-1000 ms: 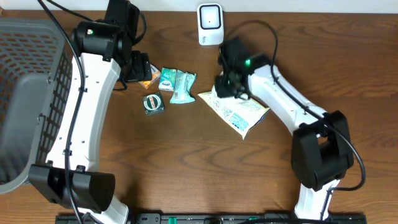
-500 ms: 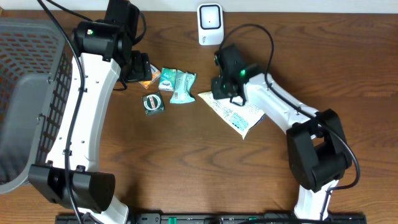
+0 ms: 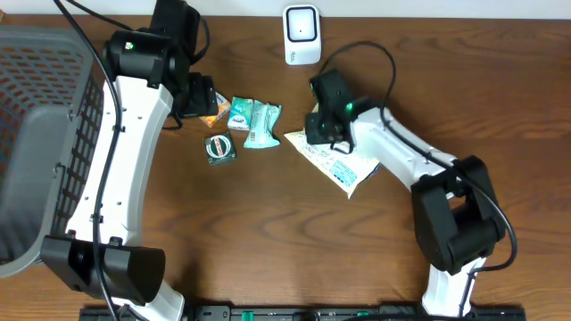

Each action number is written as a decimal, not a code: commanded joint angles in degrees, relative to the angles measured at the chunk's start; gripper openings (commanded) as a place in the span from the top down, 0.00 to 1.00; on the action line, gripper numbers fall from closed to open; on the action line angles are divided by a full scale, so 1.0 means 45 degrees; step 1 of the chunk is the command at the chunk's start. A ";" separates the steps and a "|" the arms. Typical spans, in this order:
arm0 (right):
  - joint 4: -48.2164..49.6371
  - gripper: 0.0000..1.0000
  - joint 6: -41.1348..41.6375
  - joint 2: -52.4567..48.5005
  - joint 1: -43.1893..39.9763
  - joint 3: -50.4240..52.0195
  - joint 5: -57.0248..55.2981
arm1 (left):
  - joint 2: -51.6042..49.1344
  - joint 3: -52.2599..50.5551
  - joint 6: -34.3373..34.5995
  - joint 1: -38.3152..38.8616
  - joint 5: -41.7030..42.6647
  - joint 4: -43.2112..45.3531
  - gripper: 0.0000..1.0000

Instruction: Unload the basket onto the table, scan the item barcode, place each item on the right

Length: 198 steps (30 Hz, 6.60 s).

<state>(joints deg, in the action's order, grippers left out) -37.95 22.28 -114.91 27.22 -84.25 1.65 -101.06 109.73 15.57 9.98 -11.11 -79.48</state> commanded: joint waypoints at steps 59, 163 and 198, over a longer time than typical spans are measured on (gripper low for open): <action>-0.1365 0.01 -1.0176 0.0272 -0.5508 0.2239 0.9340 | -0.0092 -0.0005 -0.0117 -0.0005 -0.0214 -0.0039 0.03; 0.3526 0.99 -0.5809 0.7363 -0.2098 0.3696 0.6751 | -0.0092 -0.0005 -0.0117 -0.0005 -0.0214 -0.0039 0.02; -0.0743 0.99 -0.3968 0.3536 -0.0831 0.3691 -1.0069 | -0.0092 -0.0005 -0.0121 -0.0005 -0.0214 -0.0039 0.02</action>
<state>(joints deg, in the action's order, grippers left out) -41.63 4.12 -99.13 21.19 -66.70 -37.60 -101.06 109.73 15.57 9.98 -11.11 -79.48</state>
